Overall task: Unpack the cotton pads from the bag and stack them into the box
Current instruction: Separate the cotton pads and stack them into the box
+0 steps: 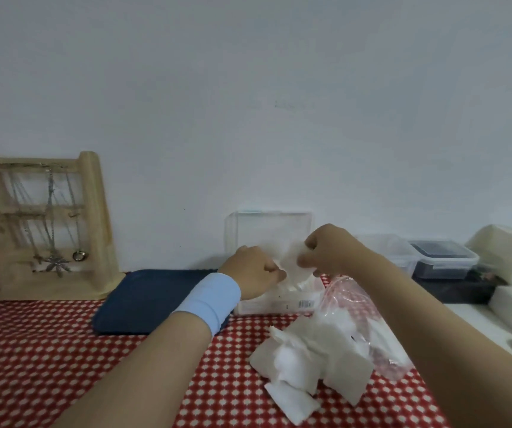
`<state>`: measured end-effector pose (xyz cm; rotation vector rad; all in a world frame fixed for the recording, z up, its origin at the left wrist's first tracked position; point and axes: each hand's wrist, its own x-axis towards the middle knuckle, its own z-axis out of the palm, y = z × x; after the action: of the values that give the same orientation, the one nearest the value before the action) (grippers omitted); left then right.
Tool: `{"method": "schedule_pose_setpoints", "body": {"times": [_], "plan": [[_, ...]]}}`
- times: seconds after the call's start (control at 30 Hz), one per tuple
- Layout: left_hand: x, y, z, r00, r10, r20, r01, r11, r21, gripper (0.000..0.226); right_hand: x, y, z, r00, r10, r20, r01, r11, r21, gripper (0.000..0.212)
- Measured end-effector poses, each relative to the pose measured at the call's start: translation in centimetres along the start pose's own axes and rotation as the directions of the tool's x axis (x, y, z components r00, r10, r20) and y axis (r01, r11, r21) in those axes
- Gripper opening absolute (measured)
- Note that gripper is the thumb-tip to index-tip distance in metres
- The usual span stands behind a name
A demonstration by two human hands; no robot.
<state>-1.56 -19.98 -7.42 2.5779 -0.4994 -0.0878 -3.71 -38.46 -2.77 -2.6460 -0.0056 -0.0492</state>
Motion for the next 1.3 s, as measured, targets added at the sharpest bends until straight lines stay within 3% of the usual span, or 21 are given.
{"method": "schedule_pose_setpoints", "body": {"times": [0.13,0.3,0.47,0.53,0.73,0.8,0.97,1.13,1.3], "plan": [[1.0,0.4,0.6,1.000,-0.001,0.020,-0.002,0.988,0.151,0.023,0.8,0.6,0.5,0.999,-0.024,0.034,0.028,0.995,-0.097,0.022],[1.5,-0.1,0.4,0.997,-0.018,0.071,0.001,0.975,0.224,0.039,1.1,0.2,1.0,0.996,-0.028,0.085,0.046,0.975,-0.216,0.028],[1.4,-0.7,0.6,0.999,0.001,0.051,-0.013,0.975,0.223,0.036,1.2,-1.4,2.6,0.998,0.008,0.061,0.030,0.806,-0.591,0.024],[1.3,-0.8,0.8,0.999,0.004,0.043,-0.013,0.978,0.209,0.035,1.6,-1.9,3.5,0.996,0.050,0.072,0.008,0.764,-0.646,0.020],[0.4,-1.7,1.4,0.998,0.057,-0.007,-0.052,0.959,0.279,0.040,2.2,-2.4,3.8,0.959,0.246,0.137,-0.153,0.864,-0.480,0.023],[0.0,-2.3,2.0,0.997,0.075,-0.020,-0.069,0.974,0.217,0.046,2.1,-1.8,2.9,0.946,0.290,0.142,-0.205,0.881,-0.427,0.022],[-0.2,-2.9,2.8,0.994,0.104,0.010,-0.105,0.989,0.101,0.057,1.1,-2.3,3.2,0.990,0.131,0.049,-0.085,0.839,-0.537,0.015],[-0.3,-2.9,2.8,0.995,0.097,0.014,-0.098,0.989,0.110,0.057,1.5,-2.8,4.8,0.988,0.107,0.109,-0.018,0.789,-0.614,0.015],[-0.6,-3.0,2.8,0.994,0.104,0.021,-0.105,0.989,0.107,0.060,2.0,-3.6,4.9,0.928,0.216,0.303,-0.086,0.917,-0.389,0.025]]}}
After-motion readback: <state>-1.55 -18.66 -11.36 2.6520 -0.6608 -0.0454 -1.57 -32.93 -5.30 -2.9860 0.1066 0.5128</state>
